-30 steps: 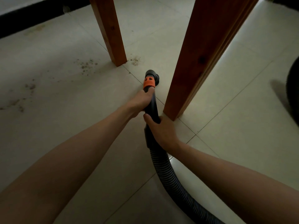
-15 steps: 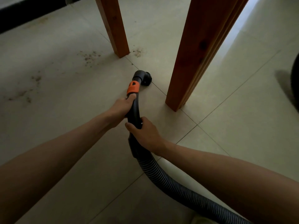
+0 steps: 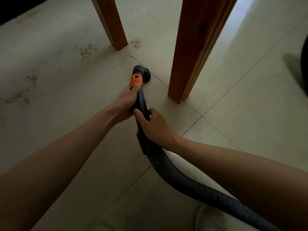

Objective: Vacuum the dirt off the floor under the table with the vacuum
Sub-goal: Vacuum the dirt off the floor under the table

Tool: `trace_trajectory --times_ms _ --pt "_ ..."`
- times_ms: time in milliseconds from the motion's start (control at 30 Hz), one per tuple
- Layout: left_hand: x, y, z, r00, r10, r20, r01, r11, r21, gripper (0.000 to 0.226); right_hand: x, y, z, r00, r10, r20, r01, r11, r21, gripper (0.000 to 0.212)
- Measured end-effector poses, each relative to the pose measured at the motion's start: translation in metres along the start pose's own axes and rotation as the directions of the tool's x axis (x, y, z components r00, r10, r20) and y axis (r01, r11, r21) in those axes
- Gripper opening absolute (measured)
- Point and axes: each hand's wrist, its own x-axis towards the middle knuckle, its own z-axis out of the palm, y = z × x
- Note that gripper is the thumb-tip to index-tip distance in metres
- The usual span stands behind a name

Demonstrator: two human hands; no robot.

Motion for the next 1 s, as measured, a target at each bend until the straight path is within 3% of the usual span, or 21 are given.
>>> trace_trajectory --times_ms 200,433,567,667,767,1000 --pt "-0.014 -0.005 0.006 0.996 -0.018 -0.092 0.018 1.000 -0.005 0.040 -0.017 -0.007 -0.006 0.997 -0.002 0.073 0.005 0.999 -0.039 0.041" --pt "-0.053 -0.007 0.019 0.983 -0.134 -0.125 0.131 0.991 -0.036 0.048 -0.064 -0.015 -0.021 0.992 0.064 0.112 -0.071 0.996 0.053 0.034" --pt "-0.089 -0.017 0.054 0.988 -0.119 -0.095 0.129 0.985 0.117 0.051 -0.118 0.001 -0.032 0.975 0.214 0.058 -0.222 0.947 0.231 0.031" --pt "-0.128 -0.041 0.092 0.987 -0.161 -0.015 0.158 0.946 0.283 0.043 -0.170 0.030 -0.042 0.945 0.323 -0.057 -0.303 0.926 0.226 0.028" --pt "-0.157 -0.051 0.124 0.980 -0.191 0.061 0.149 0.898 0.414 0.035 -0.206 0.047 -0.056 0.910 0.406 -0.079 -0.376 0.892 0.251 0.028" --pt "-0.156 -0.039 0.138 0.982 -0.187 -0.021 0.183 0.919 0.350 0.034 -0.191 0.047 -0.065 0.913 0.401 -0.075 -0.359 0.878 0.317 0.022"
